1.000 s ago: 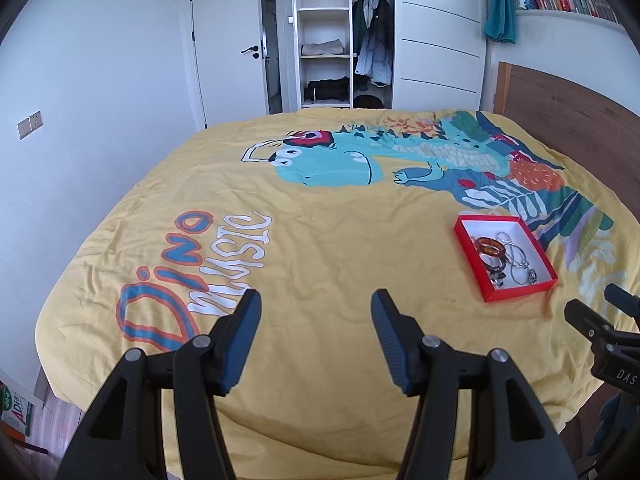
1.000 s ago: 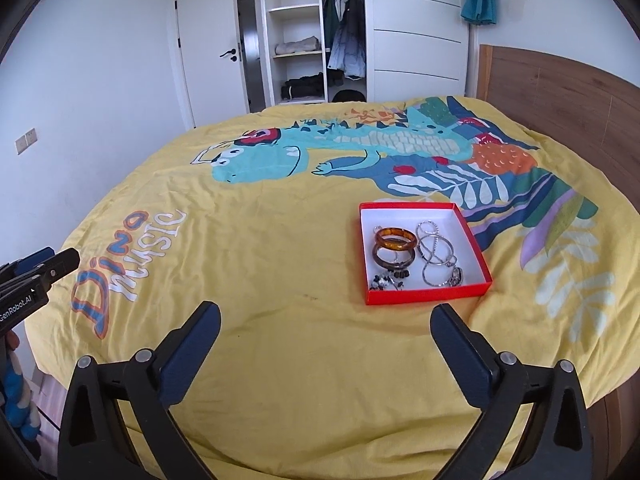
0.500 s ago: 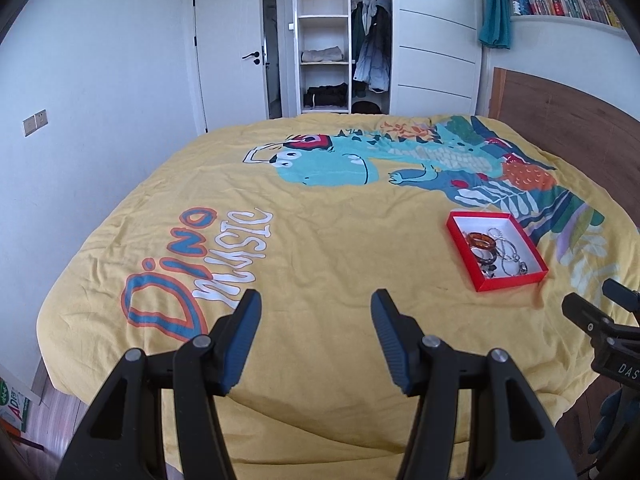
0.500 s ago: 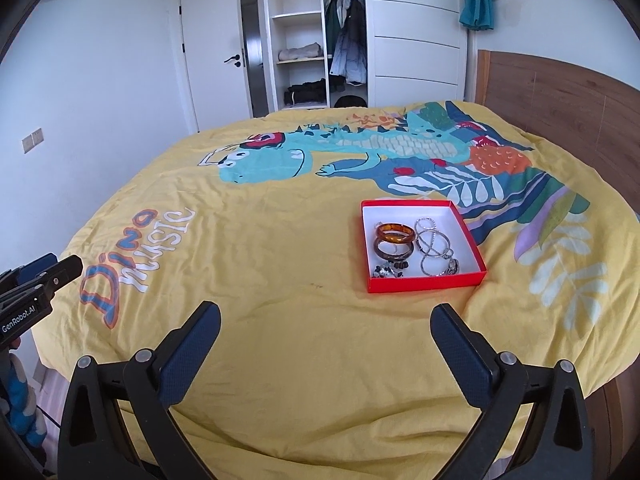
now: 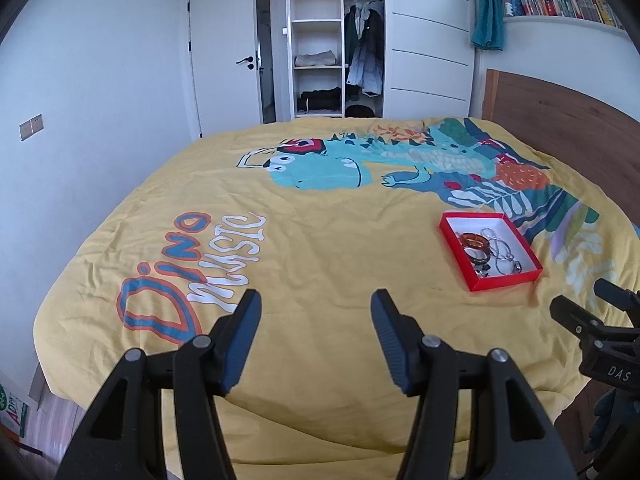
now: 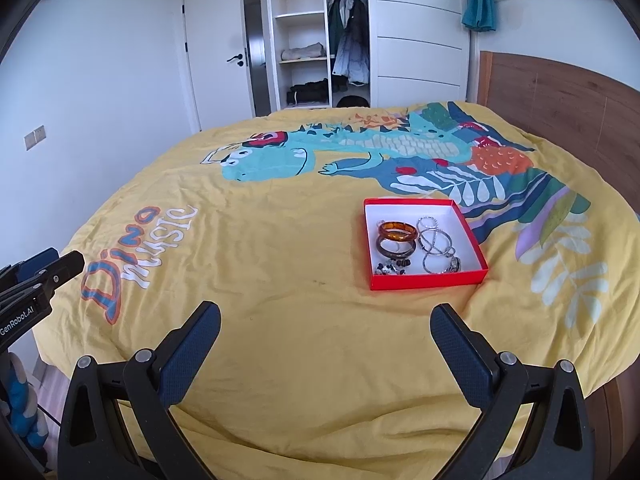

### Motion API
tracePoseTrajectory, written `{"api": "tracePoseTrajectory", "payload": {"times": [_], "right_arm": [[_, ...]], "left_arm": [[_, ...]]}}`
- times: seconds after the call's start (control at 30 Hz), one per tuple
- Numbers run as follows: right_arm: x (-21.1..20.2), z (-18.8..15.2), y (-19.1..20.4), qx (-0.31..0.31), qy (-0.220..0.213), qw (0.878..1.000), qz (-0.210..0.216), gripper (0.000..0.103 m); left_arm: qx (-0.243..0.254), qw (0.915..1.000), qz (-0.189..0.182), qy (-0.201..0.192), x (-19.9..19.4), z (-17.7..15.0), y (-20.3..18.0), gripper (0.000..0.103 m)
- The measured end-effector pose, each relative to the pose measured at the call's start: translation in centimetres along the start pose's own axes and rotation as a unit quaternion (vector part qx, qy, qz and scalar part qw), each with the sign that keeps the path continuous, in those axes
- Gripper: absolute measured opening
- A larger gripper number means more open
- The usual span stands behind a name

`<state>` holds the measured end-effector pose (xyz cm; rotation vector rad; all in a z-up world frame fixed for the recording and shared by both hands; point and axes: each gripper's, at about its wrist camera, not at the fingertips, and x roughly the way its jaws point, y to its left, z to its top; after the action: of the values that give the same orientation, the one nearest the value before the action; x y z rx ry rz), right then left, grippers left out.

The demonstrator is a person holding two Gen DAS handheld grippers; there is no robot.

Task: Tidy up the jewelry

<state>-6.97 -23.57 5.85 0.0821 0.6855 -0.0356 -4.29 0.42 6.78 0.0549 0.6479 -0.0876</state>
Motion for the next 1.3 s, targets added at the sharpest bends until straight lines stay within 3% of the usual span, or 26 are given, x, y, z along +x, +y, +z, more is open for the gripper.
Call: {"api": "tracePoseTrajectory", "payload": {"times": [0.57,1.3], "right_arm": [[2.9,-0.9,-0.7,0.004,0.031,1.000,-0.002,0.103],[3.5,-1.2,-0.9,0.007,0.037,0.999,-0.003,0.103]], "left_arm": [[0.012,0.9997,-0.012,0.019,2.2,-0.8,-0.8,0.055],[0.015,0.9995,-0.014,0.022,2.7,-1.0,-0.9,0.055]]}}
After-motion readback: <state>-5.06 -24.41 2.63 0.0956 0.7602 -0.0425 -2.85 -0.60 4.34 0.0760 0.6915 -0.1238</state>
